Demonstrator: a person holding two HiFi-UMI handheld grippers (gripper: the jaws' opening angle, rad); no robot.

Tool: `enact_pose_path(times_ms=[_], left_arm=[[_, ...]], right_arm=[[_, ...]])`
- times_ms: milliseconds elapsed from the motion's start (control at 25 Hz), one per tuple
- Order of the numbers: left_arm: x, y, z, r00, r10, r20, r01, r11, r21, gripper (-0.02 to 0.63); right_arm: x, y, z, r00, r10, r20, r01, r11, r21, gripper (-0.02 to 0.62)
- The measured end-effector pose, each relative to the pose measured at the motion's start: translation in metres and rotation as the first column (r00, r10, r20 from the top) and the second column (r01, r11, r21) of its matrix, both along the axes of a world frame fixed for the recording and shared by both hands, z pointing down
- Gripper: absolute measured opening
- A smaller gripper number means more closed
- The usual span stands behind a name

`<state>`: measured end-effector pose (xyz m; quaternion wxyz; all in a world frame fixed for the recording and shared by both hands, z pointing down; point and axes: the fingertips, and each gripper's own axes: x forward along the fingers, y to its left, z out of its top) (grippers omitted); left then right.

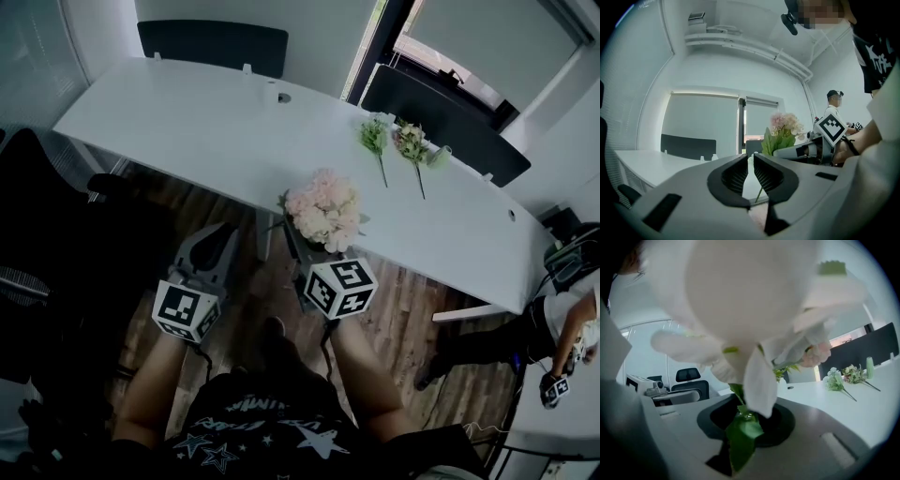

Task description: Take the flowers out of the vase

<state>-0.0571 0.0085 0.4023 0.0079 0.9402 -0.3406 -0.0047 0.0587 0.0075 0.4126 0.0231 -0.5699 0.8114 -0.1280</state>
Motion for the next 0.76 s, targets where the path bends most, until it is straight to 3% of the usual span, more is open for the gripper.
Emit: enact_pose_path(times_ms=[320, 760], left_arm=[[-0.029, 0.061, 0.008, 0.999, 0.031, -0.010, -0.031, 0.999, -0.019, 0.043], [-0.034, 0.094, 0.001, 0.996, 0.084, -0.029, -0.084, 0.996, -0.001, 0.043]], right_arm=[[-0.034, 0.072, 0.007, 0.999, 0.004, -0.045, -0.006, 0.999, -0.035, 0.084], [-0.039, 0.112, 0.004, 0.997, 0.056, -0.057, -0.058, 0.998, -0.028, 0.084]])
